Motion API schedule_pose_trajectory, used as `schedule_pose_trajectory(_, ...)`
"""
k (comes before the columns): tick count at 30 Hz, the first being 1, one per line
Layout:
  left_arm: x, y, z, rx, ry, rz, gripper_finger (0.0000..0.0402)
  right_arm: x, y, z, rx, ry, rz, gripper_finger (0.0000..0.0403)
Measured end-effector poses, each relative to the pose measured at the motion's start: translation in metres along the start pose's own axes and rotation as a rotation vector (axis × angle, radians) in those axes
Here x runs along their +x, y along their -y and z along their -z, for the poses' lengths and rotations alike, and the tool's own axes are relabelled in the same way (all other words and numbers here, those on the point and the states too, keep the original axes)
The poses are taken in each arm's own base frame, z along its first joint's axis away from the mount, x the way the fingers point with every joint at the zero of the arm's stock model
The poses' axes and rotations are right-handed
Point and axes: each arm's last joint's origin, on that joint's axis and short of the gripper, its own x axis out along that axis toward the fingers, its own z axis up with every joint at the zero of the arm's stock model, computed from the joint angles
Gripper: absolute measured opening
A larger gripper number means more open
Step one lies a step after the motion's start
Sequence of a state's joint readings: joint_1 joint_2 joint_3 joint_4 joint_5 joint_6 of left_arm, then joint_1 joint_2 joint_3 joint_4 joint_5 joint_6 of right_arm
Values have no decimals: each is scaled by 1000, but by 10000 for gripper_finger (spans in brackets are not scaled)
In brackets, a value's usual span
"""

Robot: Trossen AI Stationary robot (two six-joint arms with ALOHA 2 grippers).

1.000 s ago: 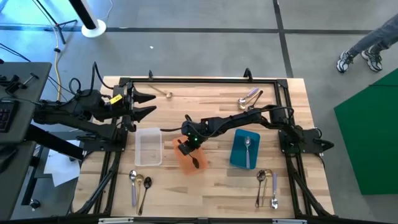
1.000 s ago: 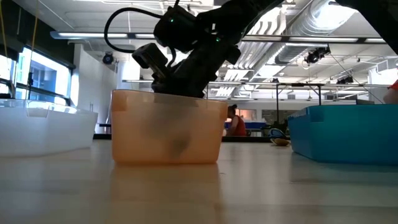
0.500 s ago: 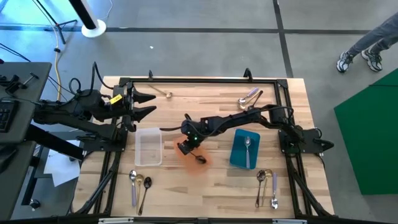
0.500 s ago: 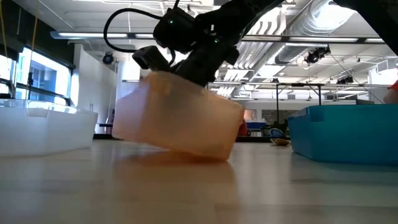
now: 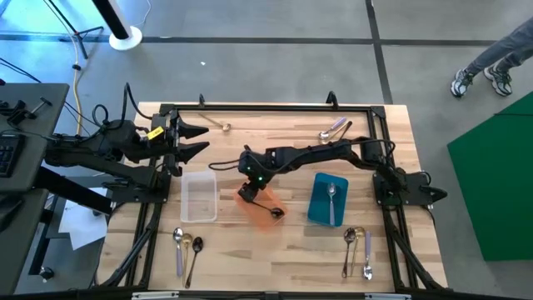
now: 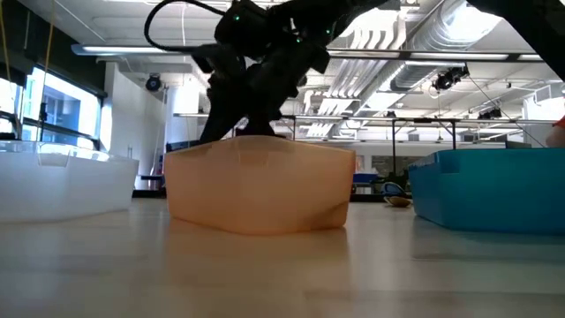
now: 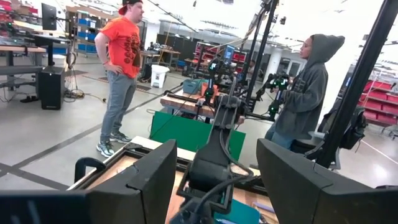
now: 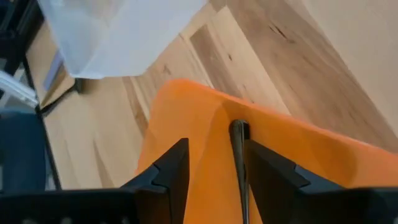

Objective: Sort silverware by color (type)
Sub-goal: Put the bottom left black spoon into the orange bin

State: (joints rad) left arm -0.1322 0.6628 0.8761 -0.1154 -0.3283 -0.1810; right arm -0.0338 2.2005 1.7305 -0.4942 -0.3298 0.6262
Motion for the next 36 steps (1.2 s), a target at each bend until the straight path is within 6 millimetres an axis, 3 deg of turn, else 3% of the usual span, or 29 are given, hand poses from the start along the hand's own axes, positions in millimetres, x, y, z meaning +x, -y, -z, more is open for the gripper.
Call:
schedule_pose_trajectory(7,0,0,0,0,0,0,211,-31,-16,-10,-214,-86,76,138)
schedule_pose_trajectory(14,0,0,0,0,0,0,211,-93,-30,-2,-406,-54,262,138)
schedule_pose_trajectory(20,0,0,0,3,-1,0,211,-149,-16,46,-352,78,275,138)
schedule_pose_trajectory(27,0,0,0,19,-1,0,211,-196,-4,115,-215,498,33,138)
schedule_pose_trajectory(32,0,0,0,54,-1,-1,211,-219,-8,134,-292,822,-189,138)
schedule_pose_trajectory(36,3,1,2,66,-12,-2,211,-229,-13,136,-412,947,-196,138)
